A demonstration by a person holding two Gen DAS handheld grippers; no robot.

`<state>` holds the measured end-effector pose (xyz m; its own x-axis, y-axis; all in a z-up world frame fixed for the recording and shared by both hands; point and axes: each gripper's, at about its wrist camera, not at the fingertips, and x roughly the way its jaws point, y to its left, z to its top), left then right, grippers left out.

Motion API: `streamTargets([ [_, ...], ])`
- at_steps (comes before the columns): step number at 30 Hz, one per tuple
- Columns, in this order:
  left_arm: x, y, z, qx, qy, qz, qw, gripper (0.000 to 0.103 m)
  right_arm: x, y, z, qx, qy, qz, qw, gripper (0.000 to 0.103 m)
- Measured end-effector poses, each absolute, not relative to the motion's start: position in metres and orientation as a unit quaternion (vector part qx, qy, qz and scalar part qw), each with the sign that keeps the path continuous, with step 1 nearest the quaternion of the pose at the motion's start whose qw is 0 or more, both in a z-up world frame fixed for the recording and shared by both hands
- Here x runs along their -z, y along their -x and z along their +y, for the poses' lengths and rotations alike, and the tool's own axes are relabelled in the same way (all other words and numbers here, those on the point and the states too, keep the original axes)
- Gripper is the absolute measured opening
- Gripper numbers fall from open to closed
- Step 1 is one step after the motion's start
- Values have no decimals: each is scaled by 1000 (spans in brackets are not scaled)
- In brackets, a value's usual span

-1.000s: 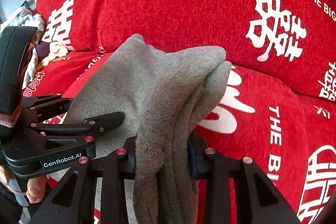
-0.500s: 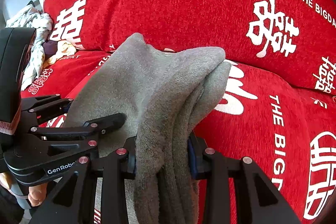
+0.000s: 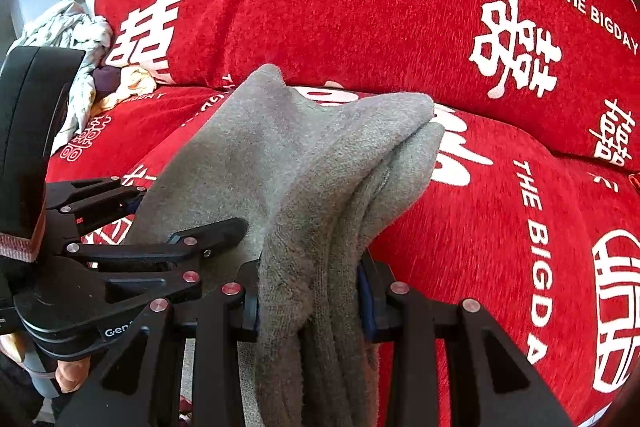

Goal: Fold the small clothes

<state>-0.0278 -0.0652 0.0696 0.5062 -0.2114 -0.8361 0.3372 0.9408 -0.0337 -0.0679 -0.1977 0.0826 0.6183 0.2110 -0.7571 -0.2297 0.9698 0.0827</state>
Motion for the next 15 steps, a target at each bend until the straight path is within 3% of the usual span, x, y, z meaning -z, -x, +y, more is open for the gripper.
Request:
streamTargets([
  [15,-45,53,-57,158,-63,455,874,49,-54,90,-213,-128,-33,412,901,38],
])
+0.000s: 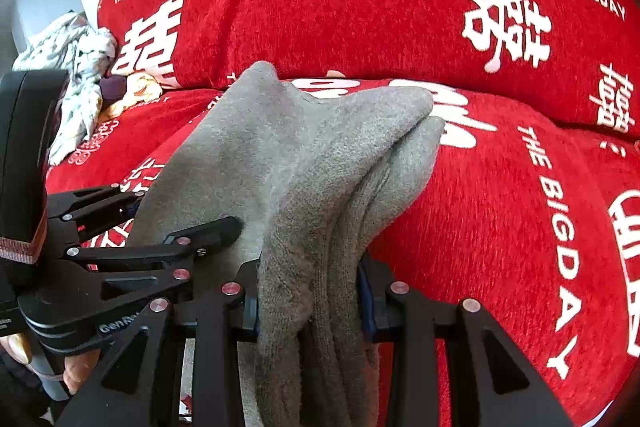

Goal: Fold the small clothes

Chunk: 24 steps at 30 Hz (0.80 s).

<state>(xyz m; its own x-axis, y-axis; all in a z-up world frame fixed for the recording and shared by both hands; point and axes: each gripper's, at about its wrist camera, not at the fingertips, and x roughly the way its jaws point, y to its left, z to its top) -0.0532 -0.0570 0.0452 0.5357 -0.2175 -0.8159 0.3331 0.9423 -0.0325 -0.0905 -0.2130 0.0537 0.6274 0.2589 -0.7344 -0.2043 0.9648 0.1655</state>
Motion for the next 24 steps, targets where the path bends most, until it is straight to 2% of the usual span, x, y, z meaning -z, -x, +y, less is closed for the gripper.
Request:
streamTargets([
  [3,-40,52,-48,161,-41,460,872,53,-40,87,-226,-134,-61,424,894,41],
  [11,-36,56,-38,148,-34,458,876,74,-26,85,-247,-152,-114,432,882,56],
  [14,-45,57,-28,152,-12,465,872,74,-34,90,-257,-143,-128,429,883,57],
  [19,-51,31,-18,121,6,477,870,74,-70,86,-264,-149,-116,378,906,58],
  [24,-33,-11,-26,101,28,532,840,74,-67,41,-243,-232,-130,422,867,58],
])
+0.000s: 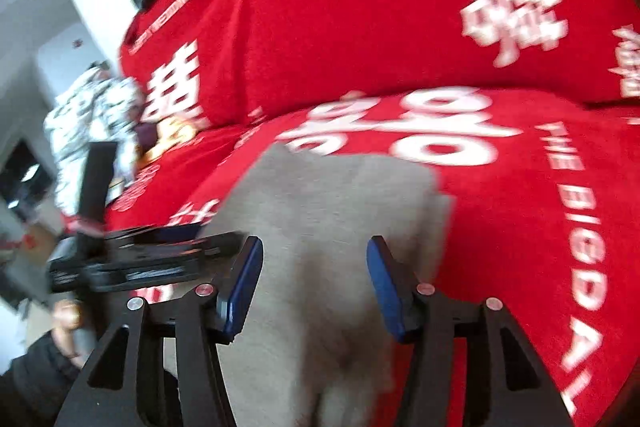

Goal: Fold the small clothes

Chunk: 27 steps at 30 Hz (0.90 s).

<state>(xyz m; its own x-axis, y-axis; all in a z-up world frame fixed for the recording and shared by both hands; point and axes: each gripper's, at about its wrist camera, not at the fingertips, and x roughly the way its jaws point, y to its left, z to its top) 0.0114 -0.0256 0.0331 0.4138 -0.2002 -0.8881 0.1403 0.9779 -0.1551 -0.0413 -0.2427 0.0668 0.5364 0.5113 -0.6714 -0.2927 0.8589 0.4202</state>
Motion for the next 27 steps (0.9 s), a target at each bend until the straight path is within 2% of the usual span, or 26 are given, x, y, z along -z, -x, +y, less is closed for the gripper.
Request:
streamTargets([
  [1,-30,-16,-27,101,31,537,837,76,-58,31,-238,-234,-125,442,857,58],
  [2,-26,-22,-27,94,30,543,834,89,-49,21,-234,-223,-112,458,853,58],
  [4,-23,-27,-28,79,23,543,835,95,-39,11,-234,-212,-102,461,856,57],
  [11,-29,-20,-26,73,9,535,842,95,-47,17,-237,-204,-102,450,863,58],
  [18,-51,36,-24,80,-28,492,867,95,-72,100,-219,-265,-31,397,878,62],
  [22,-48,55,-26,66,-51,473,877,95,-56,123,-214,-267,-15,400,877,68],
  [25,-42,62,-26,61,-48,466,881,95,-29,122,-213,-247,-9,435,866,68],
  [27,-41,67,-25,56,-44,463,884,95,-29,131,-213,-243,-8,421,874,68],
])
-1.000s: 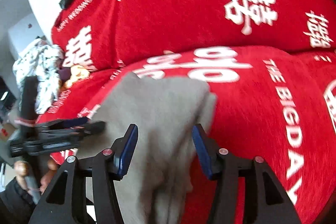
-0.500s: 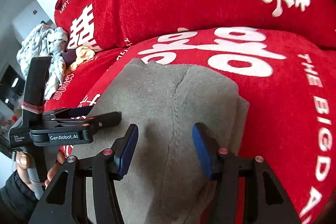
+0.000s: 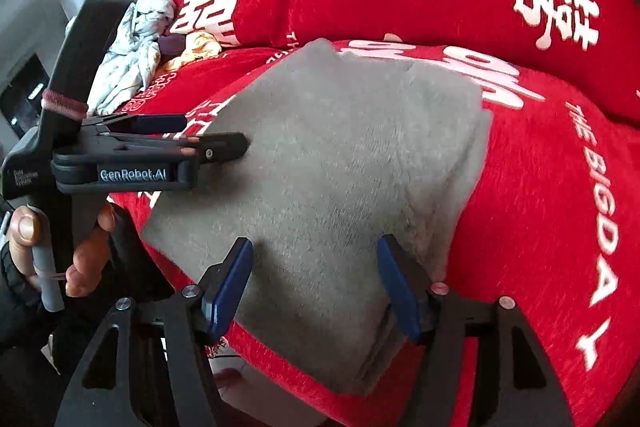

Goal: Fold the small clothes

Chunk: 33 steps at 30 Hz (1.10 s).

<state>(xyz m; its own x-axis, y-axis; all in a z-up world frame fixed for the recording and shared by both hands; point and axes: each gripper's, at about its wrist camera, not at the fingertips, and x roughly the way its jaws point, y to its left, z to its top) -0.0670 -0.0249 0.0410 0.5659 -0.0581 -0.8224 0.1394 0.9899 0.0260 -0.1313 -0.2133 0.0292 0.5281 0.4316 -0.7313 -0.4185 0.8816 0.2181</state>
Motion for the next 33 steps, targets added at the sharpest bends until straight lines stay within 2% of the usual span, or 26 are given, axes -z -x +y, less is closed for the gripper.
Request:
streamTargets([
  [8,-38,82,-26,49,-49,454,888,96,-25,142,-209,-224,13,418,880,68],
  [10,-35,84,-22,44,-42,454,889,103,-23,145,-211,-225,11,415,881,68],
  [20,-45,113,-28,19,-66,436,897,102,-35,154,-198,-154,51,450,878,70],
  [25,-66,139,-31,8,-56,374,926,102,-66,173,-180,-90,109,395,908,78],
  [27,-73,146,-31,5,-51,351,935,102,-71,177,-178,-87,108,380,914,78],
  [33,-76,150,-27,5,-36,371,928,102,-70,181,-186,-74,57,383,919,78],
])
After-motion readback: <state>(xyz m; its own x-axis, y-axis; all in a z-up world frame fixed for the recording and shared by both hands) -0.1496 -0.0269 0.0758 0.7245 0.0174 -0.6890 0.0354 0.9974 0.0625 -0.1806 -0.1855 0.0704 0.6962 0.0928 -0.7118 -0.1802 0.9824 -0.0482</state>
